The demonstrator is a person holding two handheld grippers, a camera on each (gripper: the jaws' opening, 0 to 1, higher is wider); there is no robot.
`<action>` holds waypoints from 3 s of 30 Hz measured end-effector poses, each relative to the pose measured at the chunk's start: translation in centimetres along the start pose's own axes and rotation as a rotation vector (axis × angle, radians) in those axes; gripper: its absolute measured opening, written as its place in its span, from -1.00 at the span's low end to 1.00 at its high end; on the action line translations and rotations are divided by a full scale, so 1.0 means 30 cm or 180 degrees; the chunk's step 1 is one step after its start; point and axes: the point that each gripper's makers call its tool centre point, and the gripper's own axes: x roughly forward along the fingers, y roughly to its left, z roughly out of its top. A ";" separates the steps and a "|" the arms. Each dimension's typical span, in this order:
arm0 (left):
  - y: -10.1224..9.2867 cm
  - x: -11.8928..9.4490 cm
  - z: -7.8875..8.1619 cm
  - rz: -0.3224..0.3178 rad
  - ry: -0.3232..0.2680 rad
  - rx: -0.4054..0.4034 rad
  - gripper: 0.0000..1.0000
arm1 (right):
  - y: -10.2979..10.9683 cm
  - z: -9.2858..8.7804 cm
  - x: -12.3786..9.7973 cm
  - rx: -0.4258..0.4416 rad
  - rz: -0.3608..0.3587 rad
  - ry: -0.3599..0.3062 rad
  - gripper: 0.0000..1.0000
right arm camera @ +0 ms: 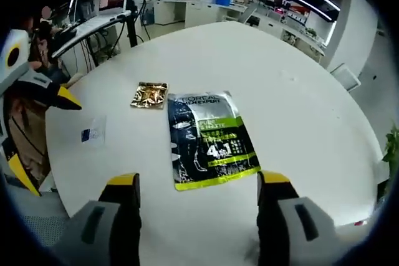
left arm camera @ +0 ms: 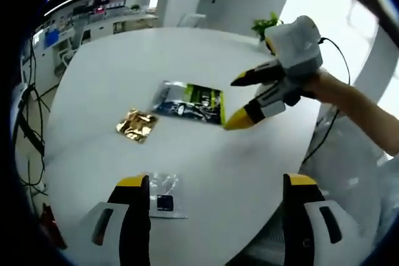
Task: Arrange the skincare products in the storage area until every visible bottle or jar stands upright without overlapping.
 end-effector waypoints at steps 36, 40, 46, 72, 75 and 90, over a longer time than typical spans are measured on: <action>0.044 0.214 0.113 -0.0457 -0.0156 -0.0917 0.11 | -0.088 0.088 0.139 0.0646 0.0318 -0.0019 0.63; 0.039 0.239 0.119 -0.0518 -0.0146 -0.1032 0.04 | -0.094 0.091 0.160 0.0653 0.0342 0.0024 0.62; 0.047 0.262 0.126 -0.0516 -0.0152 -0.1129 0.04 | -0.089 0.089 0.184 0.0695 0.0451 0.0030 0.61; 0.077 0.299 0.146 -0.0452 -0.0258 -0.1450 -0.01 | -0.024 0.056 0.155 0.0443 0.0561 0.0178 0.33; 0.066 0.311 0.151 -0.0460 -0.0262 -0.1452 -0.04 | -0.025 0.055 0.156 0.0415 0.0548 0.0189 0.30; 0.046 0.359 0.170 -0.0583 -0.0288 -0.1520 -0.15 | -0.032 0.034 0.170 -0.0031 0.0385 0.0365 0.20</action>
